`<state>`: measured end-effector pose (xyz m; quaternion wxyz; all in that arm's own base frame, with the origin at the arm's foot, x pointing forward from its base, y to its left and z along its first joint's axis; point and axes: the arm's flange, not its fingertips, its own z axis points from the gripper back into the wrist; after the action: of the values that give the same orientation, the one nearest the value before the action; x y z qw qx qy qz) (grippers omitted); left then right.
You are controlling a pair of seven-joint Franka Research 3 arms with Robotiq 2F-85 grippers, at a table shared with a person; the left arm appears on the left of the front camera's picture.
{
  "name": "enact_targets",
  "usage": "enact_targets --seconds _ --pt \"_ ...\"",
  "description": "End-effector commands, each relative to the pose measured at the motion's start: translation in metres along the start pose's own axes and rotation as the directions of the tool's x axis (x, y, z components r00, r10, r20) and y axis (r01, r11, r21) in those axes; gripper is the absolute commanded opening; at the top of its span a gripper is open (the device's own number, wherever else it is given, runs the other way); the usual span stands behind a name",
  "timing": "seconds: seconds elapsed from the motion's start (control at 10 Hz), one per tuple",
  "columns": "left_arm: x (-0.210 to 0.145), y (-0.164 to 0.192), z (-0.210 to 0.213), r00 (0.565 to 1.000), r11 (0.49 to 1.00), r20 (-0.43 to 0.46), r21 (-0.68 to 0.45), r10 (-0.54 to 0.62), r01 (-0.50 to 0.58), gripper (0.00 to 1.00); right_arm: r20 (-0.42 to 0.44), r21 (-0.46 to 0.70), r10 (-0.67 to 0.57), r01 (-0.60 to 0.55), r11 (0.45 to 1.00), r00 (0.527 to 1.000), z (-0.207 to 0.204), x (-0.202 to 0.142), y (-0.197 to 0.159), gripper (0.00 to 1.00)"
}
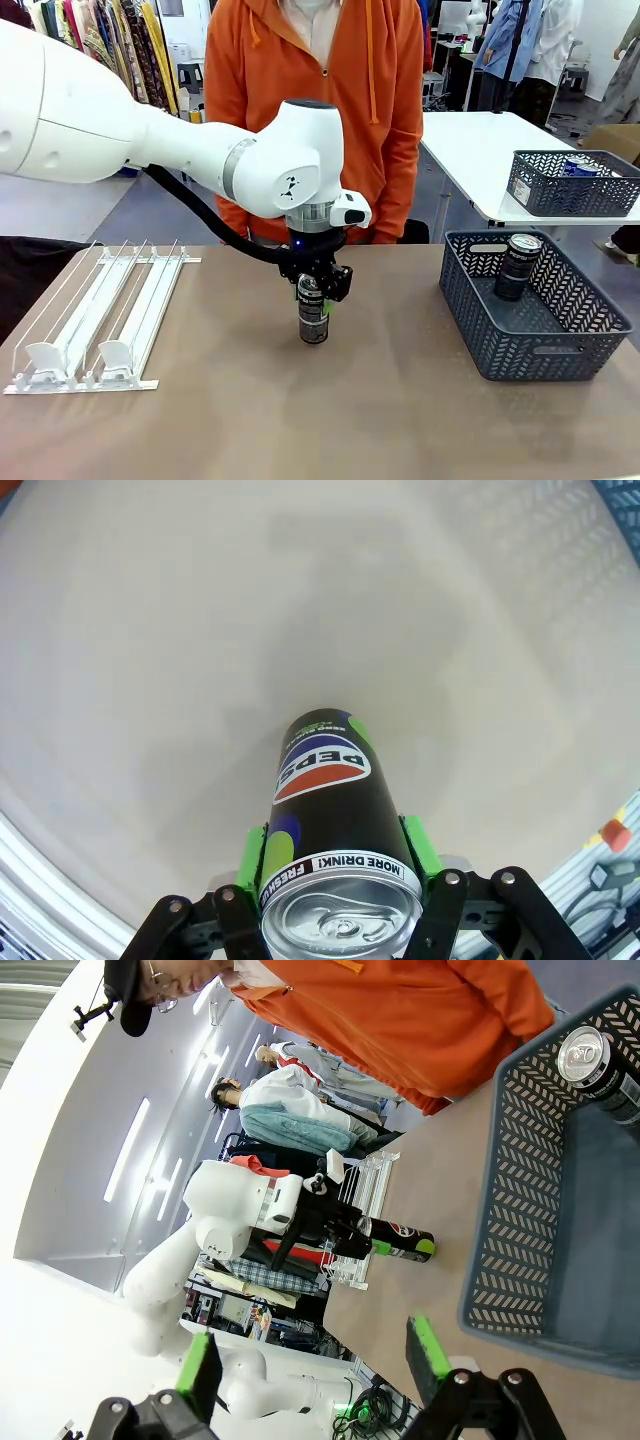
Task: Retrieve and store the cans from the dispenser.
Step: Pick up one can from the Automatic Can Dispenser and place it in the middle of the table.
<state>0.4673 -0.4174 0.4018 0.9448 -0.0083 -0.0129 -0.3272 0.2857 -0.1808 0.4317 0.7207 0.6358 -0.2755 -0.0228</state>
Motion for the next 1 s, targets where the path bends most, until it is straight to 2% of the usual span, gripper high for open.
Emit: enact_targets --seconds 0.0,0.1,0.3,0.5,0.6,0.7,0.9 --pt "-0.001 0.007 0.008 1.0 1.0 0.0 -0.013 0.009 -0.009 0.97 0.004 0.008 0.014 -0.014 1.0 1.0 0.0 0.003 0.002 1.0" --pt "-0.005 0.008 0.018 0.999 1.0 0.031 -0.015 0.019 -0.019 1.0 0.004 0.008 0.014 -0.014 1.0 1.0 0.0 0.003 0.002 1.0" --pt "-0.028 0.01 0.064 0.987 0.999 0.156 -0.003 0.039 -0.039 1.0 0.004 0.008 0.014 -0.014 1.0 1.0 0.0 0.003 0.002 1.0" --pt "-0.094 0.021 0.147 0.961 0.998 0.27 -0.027 0.06 -0.054 1.0 0.004 0.008 0.014 -0.014 1.0 1.0 0.0 0.003 0.002 1.0" --pt "-0.132 0.039 0.179 0.967 0.994 0.24 0.045 0.084 -0.098 1.0 0.004 0.008 0.014 -0.014 1.0 1.0 0.0 0.003 0.002 1.0" --pt "-0.165 0.065 0.199 0.967 0.993 0.227 -0.016 0.118 -0.118 1.0 0.004 0.008 0.014 -0.014 1.0 1.0 0.0 0.003 0.002 1.0" --pt "-0.238 0.128 0.217 0.938 0.96 0.3 -0.261 0.176 -0.097 1.0 0.004 0.008 0.014 -0.014 1.0 1.0 0.0 0.003 0.002 1.0"
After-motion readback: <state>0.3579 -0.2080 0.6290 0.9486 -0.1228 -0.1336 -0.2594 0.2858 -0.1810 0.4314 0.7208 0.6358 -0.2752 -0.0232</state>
